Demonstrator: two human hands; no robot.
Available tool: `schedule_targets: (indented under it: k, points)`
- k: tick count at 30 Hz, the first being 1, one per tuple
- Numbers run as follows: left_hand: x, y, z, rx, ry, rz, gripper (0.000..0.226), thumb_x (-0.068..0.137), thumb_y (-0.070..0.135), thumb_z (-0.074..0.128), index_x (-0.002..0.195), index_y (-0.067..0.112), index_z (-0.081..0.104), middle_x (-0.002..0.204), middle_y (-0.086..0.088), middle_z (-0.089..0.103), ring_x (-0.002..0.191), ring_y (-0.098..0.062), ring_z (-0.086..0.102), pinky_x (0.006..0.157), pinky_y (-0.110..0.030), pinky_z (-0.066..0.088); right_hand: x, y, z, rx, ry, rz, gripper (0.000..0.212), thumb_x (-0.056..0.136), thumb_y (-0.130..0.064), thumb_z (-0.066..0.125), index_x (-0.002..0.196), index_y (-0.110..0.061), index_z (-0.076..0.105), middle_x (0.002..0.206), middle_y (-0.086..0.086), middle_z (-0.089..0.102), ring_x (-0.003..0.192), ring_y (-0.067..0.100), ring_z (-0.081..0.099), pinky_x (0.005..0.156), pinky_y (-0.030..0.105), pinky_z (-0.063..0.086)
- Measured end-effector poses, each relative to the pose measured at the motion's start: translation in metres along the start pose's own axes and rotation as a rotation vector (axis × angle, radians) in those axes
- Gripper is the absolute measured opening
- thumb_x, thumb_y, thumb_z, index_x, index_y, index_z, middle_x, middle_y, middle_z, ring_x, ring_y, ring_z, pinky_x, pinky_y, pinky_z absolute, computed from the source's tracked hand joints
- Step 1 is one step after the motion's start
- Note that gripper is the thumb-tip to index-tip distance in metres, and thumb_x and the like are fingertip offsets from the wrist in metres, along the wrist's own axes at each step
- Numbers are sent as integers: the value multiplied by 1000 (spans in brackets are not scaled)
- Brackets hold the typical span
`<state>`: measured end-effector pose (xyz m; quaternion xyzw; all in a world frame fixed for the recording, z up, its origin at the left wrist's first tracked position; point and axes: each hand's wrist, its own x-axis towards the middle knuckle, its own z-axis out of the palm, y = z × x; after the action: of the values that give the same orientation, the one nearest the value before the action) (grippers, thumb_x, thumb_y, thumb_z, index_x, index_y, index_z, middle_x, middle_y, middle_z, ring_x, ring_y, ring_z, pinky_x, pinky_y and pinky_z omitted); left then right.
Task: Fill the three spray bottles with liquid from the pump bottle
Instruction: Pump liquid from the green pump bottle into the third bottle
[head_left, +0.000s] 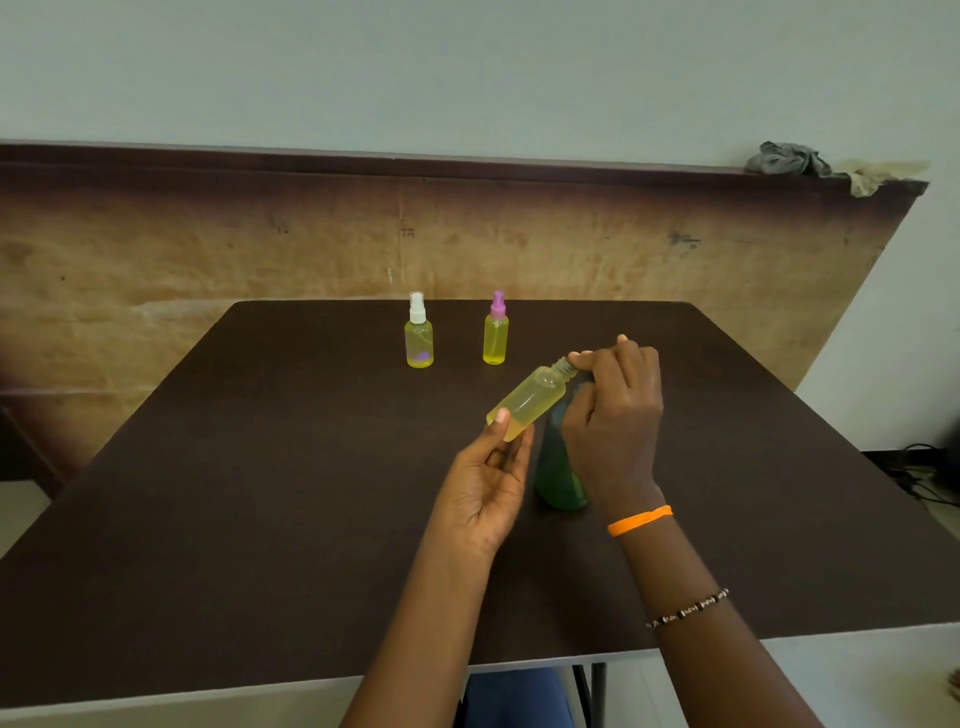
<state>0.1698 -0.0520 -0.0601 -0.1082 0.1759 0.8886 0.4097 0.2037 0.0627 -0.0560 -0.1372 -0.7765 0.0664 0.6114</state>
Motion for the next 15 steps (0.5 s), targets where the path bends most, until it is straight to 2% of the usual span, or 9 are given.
schedule_targets:
  k: [3,6,9,12,15]
  points:
    - [-1,-1,1,3,-1,5,11,85,1,58,94,-5,59,82,-19,71,83,-25,69,76,-34,55,3,0,1,-2,20,-18,28,81,6,37,77,5,65,76,19,58,80,25,45,77,32,45]
    - [1,-2,1,3,8,8,10,85,1,58,93,-5,59,79,-19,71,72,-25,71,75,-33,55,-3,4,6,20,80,-29,29,81,10,38,80,6,66,74,18,57,73,23,43,82,37,50]
    - [0,-3,0,-16,8,4,11,85,1,58,94,-5,58,79,-20,71,73,-27,71,74,-33,56,-6,8,9,43,93,-43,27,81,11,39,78,6,66,73,17,57,71,23,41,83,40,51]
    - [-1,-3,0,-34,8,-9,13,83,1,59,95,-5,58,80,-21,71,85,-29,68,76,-34,55,-1,6,9,40,74,-20,28,83,7,38,75,5,65,72,17,56,73,23,43,80,39,50]
    - [-3,-2,2,-25,-10,-7,14,82,1,59,95,-6,58,79,-21,71,78,-28,71,76,-35,55,6,2,5,14,38,-24,29,83,2,36,71,4,62,72,17,56,74,23,43,69,36,45]
